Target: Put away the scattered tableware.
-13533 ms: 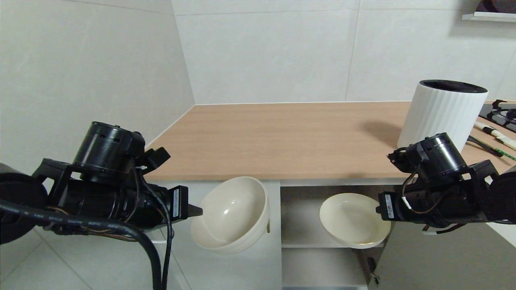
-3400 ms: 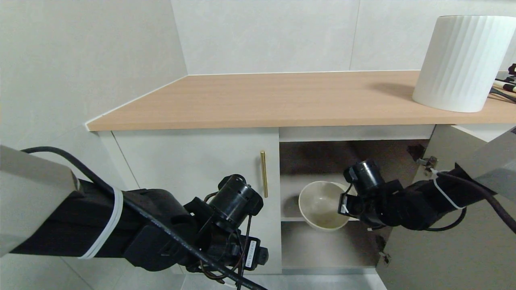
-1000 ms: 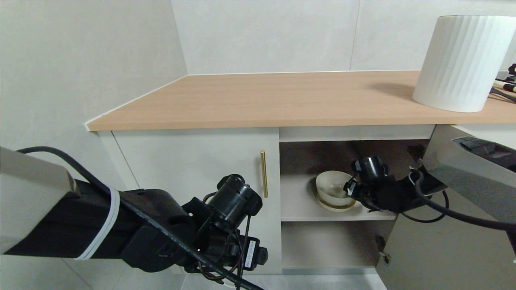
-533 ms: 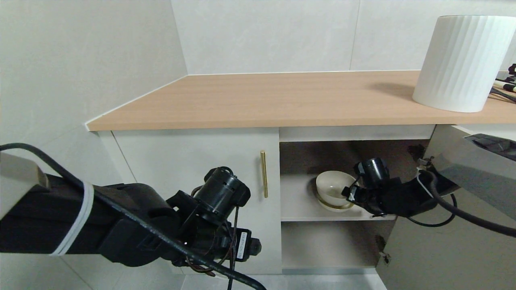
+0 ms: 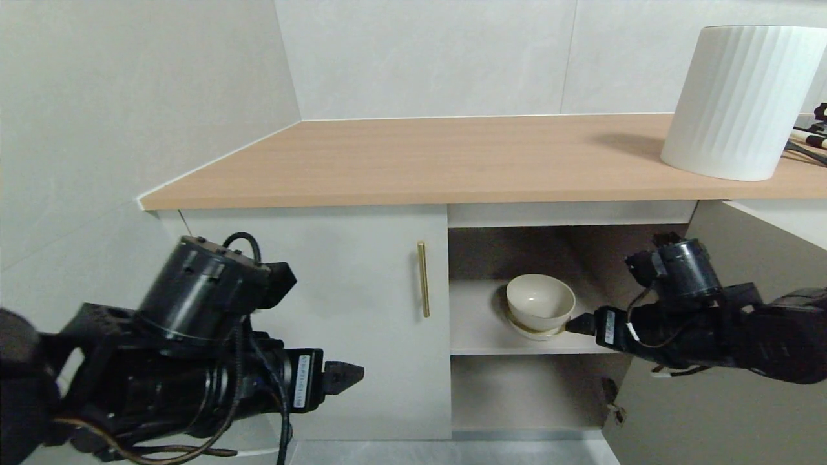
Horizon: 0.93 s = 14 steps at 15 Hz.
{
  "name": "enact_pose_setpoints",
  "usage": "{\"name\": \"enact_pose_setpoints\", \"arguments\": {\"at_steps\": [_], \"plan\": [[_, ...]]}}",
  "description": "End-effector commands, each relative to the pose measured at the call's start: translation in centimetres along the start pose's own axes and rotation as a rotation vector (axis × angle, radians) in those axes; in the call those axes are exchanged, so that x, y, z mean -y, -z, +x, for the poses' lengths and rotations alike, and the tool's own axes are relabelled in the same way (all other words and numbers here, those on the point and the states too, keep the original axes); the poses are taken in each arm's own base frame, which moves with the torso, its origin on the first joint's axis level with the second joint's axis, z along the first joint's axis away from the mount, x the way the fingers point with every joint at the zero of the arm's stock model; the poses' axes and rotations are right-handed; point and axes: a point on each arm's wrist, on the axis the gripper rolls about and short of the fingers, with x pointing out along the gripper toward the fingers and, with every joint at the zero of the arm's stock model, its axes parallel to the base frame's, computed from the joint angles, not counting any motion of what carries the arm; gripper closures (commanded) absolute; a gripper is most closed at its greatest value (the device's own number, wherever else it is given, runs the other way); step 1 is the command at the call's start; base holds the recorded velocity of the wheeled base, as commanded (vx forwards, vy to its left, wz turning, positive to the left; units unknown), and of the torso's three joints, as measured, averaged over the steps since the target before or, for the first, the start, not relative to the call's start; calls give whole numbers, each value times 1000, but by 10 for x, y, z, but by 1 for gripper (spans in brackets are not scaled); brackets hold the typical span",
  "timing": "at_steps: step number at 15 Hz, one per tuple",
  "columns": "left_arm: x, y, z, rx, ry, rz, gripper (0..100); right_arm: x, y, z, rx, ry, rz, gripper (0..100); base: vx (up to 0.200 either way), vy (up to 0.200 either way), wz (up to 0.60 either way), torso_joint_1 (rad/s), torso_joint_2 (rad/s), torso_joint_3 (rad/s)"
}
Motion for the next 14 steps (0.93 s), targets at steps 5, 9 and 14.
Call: {"name": "enact_pose_setpoints", "arguments": {"at_steps": [5,9,14], "plan": [[-26,17,-38,130,99,-55,0,7,34,-128,11,-123,-160,0,0,0,0,0,0,0],[-24,8,-27,125,90,-39,0,11,41,-133,-1,-126,-178,0,0,0,0,0,0,0],[-25,10,-21,99,75,-32,0,13,43,-133,10,-97,-178,0,0,0,0,0,0,0]]}}
